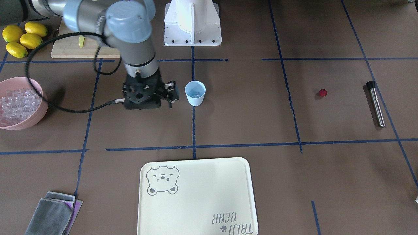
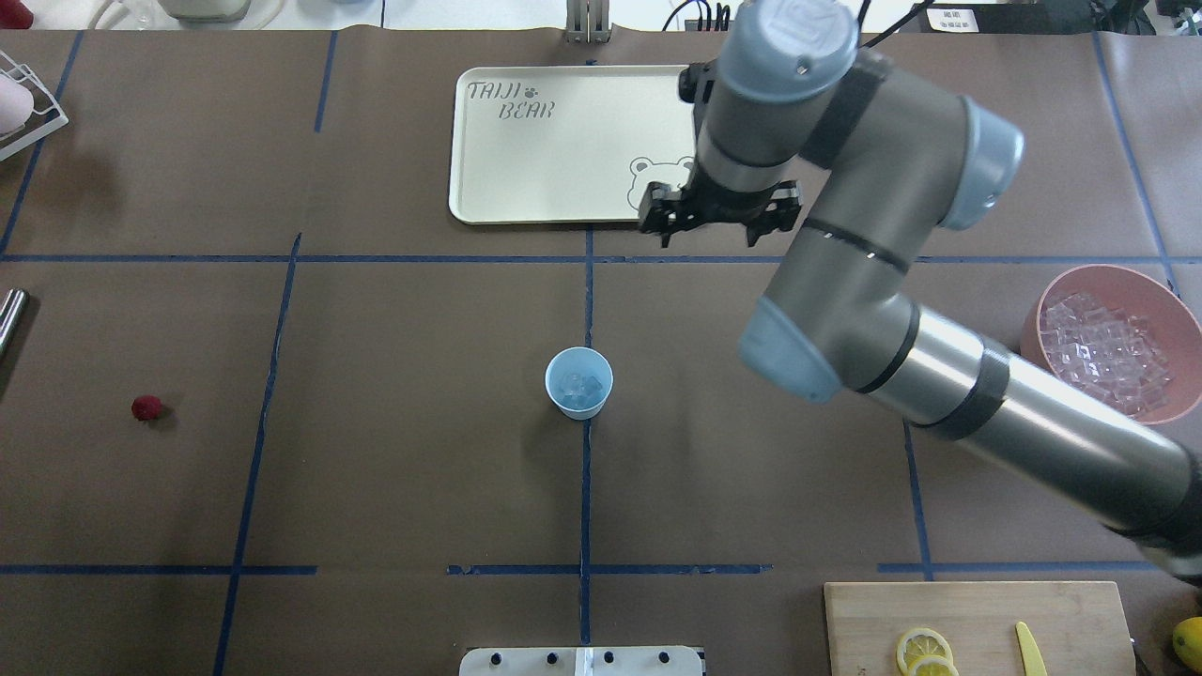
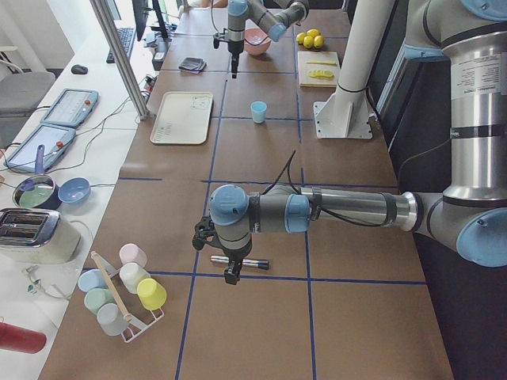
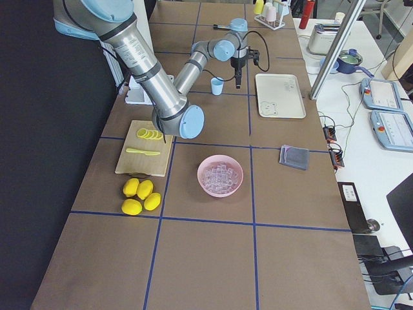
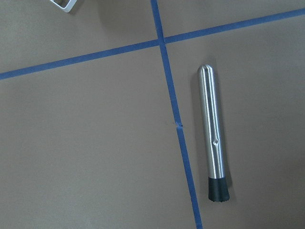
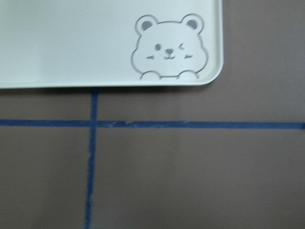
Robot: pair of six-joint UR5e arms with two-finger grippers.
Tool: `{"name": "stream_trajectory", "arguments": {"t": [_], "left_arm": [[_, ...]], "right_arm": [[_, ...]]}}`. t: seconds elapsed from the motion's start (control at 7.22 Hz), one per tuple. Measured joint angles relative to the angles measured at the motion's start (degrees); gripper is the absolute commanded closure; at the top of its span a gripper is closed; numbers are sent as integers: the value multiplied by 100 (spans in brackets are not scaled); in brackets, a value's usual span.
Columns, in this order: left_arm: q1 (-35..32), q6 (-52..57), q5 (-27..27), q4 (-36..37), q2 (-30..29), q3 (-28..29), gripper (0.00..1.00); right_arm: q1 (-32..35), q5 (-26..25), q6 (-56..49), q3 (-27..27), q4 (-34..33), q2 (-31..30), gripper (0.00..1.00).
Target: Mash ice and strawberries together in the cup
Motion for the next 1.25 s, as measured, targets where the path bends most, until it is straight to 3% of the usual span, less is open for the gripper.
{"name": "stream_trajectory", "arguments": {"t": [0.42, 0.69, 0.97, 1.25], "left_arm": [[5, -28, 10, -540, -41, 16, 0], [5, -33, 11, -806, -42, 11, 0], [7, -33, 9, -850, -46, 2, 0], [7, -36, 7, -855, -107, 1, 0]], "right_arm": [[2090, 1248, -3548, 29, 13, -1596, 1], [3136, 1611, -5512, 8, 14, -2676, 1], [3962, 1718, -6744, 0, 32, -3698, 1], [4648, 1739, -7098, 11, 36, -4444, 1]]}}
